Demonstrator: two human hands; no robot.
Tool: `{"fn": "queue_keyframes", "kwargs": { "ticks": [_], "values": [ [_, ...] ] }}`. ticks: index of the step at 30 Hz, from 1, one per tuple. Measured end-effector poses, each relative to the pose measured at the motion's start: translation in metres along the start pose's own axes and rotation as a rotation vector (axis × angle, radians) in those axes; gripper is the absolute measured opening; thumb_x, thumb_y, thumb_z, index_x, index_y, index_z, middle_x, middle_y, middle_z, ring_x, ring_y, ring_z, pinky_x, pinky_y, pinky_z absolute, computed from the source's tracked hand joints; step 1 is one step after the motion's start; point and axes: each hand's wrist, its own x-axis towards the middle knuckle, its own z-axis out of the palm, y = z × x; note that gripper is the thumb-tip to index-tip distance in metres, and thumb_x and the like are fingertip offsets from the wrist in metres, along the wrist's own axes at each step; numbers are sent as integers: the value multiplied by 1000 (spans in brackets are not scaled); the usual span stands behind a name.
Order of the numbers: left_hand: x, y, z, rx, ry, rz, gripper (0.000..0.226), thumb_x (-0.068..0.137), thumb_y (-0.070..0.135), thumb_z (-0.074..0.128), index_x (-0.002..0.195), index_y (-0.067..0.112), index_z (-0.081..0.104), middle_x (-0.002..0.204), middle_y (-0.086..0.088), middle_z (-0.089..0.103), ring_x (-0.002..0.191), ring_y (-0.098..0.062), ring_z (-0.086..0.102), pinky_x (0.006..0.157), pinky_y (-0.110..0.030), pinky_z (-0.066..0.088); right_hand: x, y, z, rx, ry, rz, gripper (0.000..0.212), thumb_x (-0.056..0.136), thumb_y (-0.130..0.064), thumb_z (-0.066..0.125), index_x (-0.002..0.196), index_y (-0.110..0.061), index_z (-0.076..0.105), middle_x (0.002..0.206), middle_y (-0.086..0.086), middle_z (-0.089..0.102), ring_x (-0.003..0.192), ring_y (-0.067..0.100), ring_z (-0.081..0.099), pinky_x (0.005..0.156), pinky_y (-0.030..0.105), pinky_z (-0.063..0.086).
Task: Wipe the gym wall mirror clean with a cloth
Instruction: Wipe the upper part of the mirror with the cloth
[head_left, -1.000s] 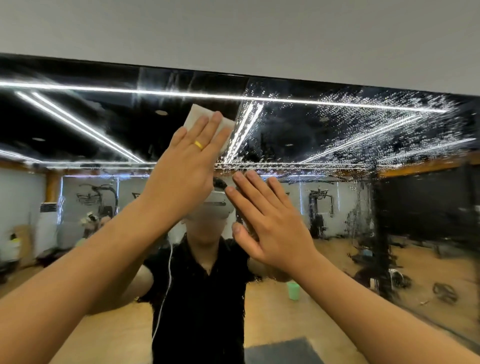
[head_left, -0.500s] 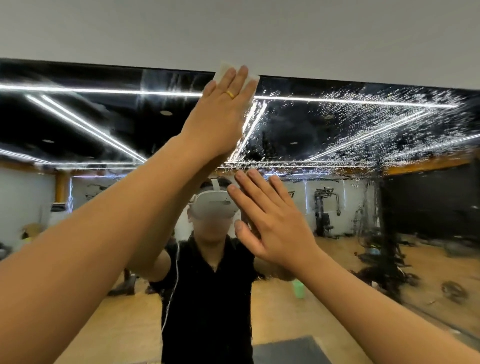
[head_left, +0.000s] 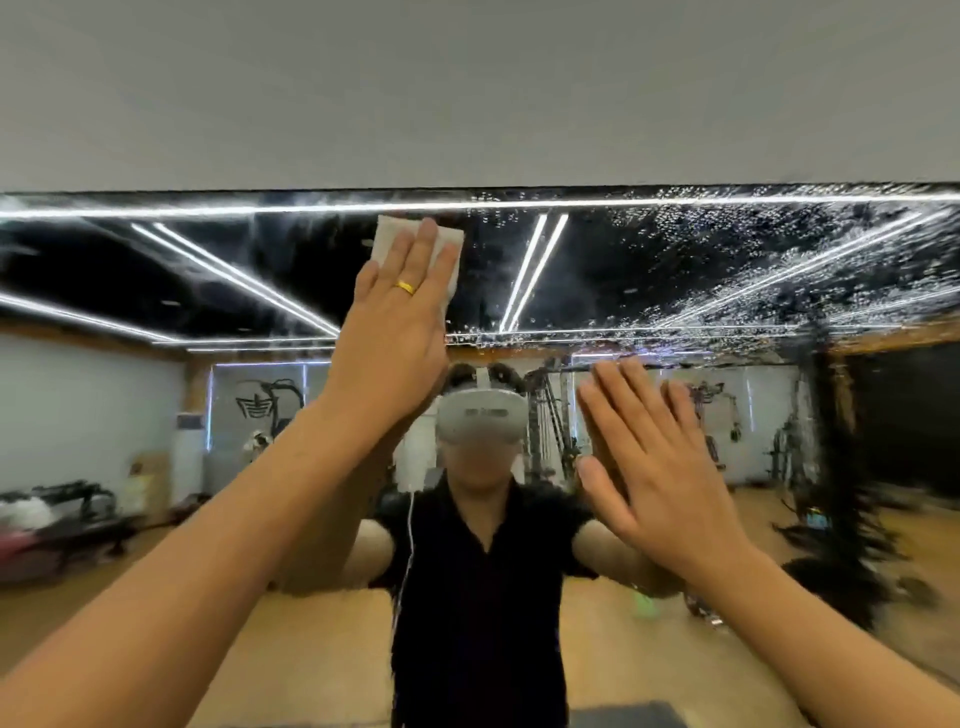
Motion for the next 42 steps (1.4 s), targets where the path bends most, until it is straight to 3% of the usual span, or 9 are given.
{"fn": "queue_keyframes", "kwargs": {
  "ticks": [3,7,12,19,22,26,30,42],
  "values": [
    [18,4,-2,17,18,-12,62,105,11,32,165,14,17,173,-10,10,160,-26,4,129,-47,3,-2,1,3,-10,8,-8,68,102,-42,41,162,-11,28,172,8,16,159,27,13,125,60,18],
    [59,13,-7,43,-24,-48,61,111,15,30,166,22,6,174,-2,-5,159,-20,-9,123,-34,-10,-3,4,2,-1,0,4,68,103,-44,38,162,-13,26,172,7,15,159,25,11,127,56,13],
    [60,16,-4,55,0,-34,60,110,16,29,166,23,7,174,-1,-2,159,-19,-7,125,-35,-9,-4,2,3,5,-4,24,68,103,-43,39,163,-14,24,172,7,15,160,24,9,126,57,14],
    [-19,22,11,-28,-13,-67,61,105,20,28,165,18,18,172,1,3,156,-11,-9,127,-35,-6,-3,1,4,0,24,5,67,103,-43,38,162,-13,27,171,8,18,159,25,12,127,55,13],
    [4,23,9,-13,-28,-96,62,105,21,26,166,21,14,173,-1,1,159,-16,-7,127,-38,-5,-3,2,5,-3,26,7,68,103,-42,41,162,-12,27,171,8,19,159,26,12,127,55,13],
    [49,24,0,18,-31,-104,60,111,16,29,166,23,8,174,0,-3,159,-18,-9,121,-29,-13,-4,2,5,8,17,12,68,102,-42,43,162,-13,28,171,7,18,159,25,11,128,55,12],
    [63,24,0,50,-34,-91,61,111,15,29,166,24,6,174,1,-5,159,-18,-10,122,-31,-13,-3,3,5,17,17,17,68,102,-41,43,162,-13,27,171,7,18,159,24,11,128,54,12],
    [-24,31,15,-89,-30,-106,62,105,20,29,166,20,17,172,5,-1,151,0,-18,127,-36,-5,-4,3,5,9,7,21,68,103,-43,42,162,-13,27,171,7,17,160,25,10,128,55,12]
  ]
}}
